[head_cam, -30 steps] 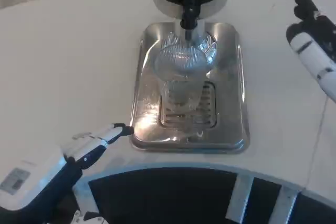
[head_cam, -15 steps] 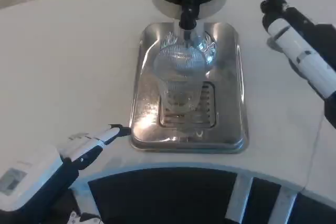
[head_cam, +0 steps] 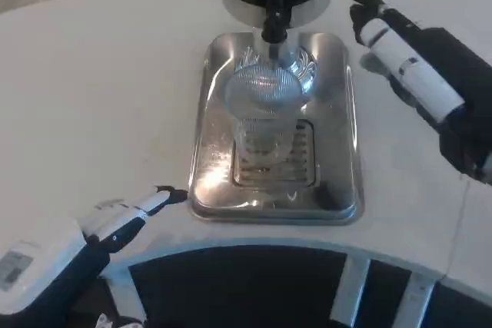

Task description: Grasp the cup under the faucet to collect the drink, then remove the cup.

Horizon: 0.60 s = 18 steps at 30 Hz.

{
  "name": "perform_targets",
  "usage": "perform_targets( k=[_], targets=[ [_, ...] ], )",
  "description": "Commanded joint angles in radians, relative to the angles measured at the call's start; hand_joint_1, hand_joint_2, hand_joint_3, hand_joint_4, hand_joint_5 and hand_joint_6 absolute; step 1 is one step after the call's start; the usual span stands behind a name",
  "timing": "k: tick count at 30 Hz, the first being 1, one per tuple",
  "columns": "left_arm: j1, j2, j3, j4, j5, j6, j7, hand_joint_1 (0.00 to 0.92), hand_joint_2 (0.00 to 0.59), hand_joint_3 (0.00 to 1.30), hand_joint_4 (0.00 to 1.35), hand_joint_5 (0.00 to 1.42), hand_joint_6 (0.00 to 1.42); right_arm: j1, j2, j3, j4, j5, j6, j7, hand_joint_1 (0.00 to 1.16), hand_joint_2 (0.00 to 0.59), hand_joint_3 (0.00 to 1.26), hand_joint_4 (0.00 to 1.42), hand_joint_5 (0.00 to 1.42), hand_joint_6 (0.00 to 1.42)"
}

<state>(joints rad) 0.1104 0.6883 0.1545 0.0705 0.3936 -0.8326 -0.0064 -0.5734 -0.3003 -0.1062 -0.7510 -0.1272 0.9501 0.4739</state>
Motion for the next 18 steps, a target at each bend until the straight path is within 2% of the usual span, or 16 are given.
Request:
perform_targets(
  k=[1, 9, 18],
  targets=[
    [0.024, 0.001, 0.018, -0.004, -0.014, 0.004, -0.012, 0.107, 0.057, 0.17, 0.11, 0.2, 0.2, -0.04, -0.015, 0.036, 0.017, 0.035, -0.019, -0.033, 0.05, 0.51, 0.0, 0.0, 0.0, 0.02],
    [0.036, -0.001, 0.037, -0.004, -0.016, 0.005, -0.012, 0.107, 0.057, 0.18, 0.11, 0.2, 0.2, -0.099, -0.004, 0.11, 0.02, 0.079, -0.003, -0.08, 0.03, 0.505, 0.0, 0.0, 0.0, 0.02],
    [0.039, -0.003, 0.047, -0.002, -0.021, 0.011, -0.009, 0.107, 0.057, 0.18, 0.11, 0.2, 0.2, -0.128, -0.008, 0.155, 0.028, 0.121, -0.001, -0.105, 0.01, 0.504, 0.0, 0.0, 0.0, 0.02]
  ],
)
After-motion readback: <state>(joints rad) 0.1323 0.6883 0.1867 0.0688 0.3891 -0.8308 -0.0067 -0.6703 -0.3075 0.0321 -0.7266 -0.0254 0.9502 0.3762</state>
